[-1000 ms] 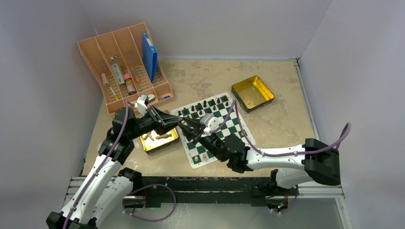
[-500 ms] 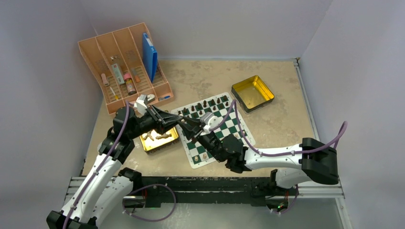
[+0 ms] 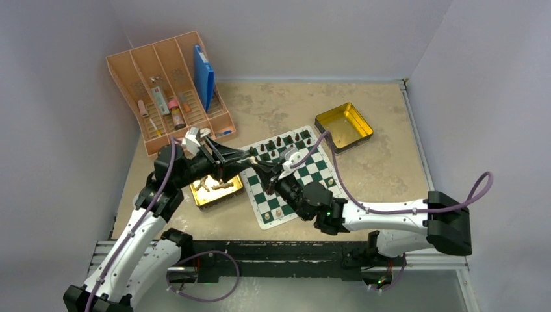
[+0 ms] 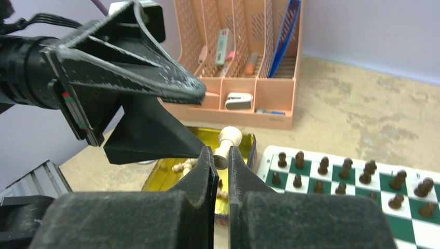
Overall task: Set up the chess pieces on the board
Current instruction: Place the chess piece on the chessboard.
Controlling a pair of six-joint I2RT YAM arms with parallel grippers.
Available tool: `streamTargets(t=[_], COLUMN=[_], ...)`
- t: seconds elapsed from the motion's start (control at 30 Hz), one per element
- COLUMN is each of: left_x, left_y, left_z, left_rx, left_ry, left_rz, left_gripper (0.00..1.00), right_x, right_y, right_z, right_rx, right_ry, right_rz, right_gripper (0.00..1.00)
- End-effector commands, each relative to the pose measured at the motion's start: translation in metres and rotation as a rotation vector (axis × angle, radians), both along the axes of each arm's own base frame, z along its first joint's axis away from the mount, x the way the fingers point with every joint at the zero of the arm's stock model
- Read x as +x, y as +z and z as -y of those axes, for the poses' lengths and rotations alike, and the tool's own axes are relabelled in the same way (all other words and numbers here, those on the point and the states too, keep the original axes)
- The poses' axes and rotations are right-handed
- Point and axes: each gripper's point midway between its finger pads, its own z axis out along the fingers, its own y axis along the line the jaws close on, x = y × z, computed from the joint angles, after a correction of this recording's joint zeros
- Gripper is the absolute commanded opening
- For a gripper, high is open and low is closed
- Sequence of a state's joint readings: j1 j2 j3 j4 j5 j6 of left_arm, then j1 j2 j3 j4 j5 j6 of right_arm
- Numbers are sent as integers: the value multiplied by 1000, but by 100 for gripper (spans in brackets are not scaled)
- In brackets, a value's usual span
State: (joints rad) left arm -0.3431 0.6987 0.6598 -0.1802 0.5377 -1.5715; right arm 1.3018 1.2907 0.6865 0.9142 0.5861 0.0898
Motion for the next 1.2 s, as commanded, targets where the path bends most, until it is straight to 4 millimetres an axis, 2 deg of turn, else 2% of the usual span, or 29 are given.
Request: streamTargets(t=[0.0, 0.1, 0.3, 0.33, 0.43, 0.53, 0.73, 1.0, 1.17], left_x=[4, 9, 24, 26, 33, 33, 18, 9, 4], left_y=[24, 16, -9, -16, -29, -44, -59, -61, -59], left_z=[-2, -5, -18, -22, -32, -32, -11, -5, -6], left_rx=[22, 107, 448, 516, 705, 785, 763, 722, 725], left_ry=[15, 23, -7, -19, -80, -167, -424, -453, -478], left_rz=[99, 171, 426, 451, 551, 599, 705, 850, 852], left_gripper=[52, 55, 60, 61, 63, 65, 66, 71, 71], right_x=[6, 9, 33, 34, 34, 26, 13, 25, 34], right_y=[16, 9, -1, -10, -17, -23, -44, -74, -113], right_z=[16, 32, 97, 113, 151, 180, 204, 226, 234], right_rx=[49, 18, -35, -84, -137, -149, -157, -201, -263], right_ry=[-69, -124, -277, -313, -419, -503, -564, -678, -699], right_rz=[-124, -219, -428, -475, -574, -660, -791, -842, -919], right_gripper=[0, 0, 0, 0, 0, 0, 0, 0, 0])
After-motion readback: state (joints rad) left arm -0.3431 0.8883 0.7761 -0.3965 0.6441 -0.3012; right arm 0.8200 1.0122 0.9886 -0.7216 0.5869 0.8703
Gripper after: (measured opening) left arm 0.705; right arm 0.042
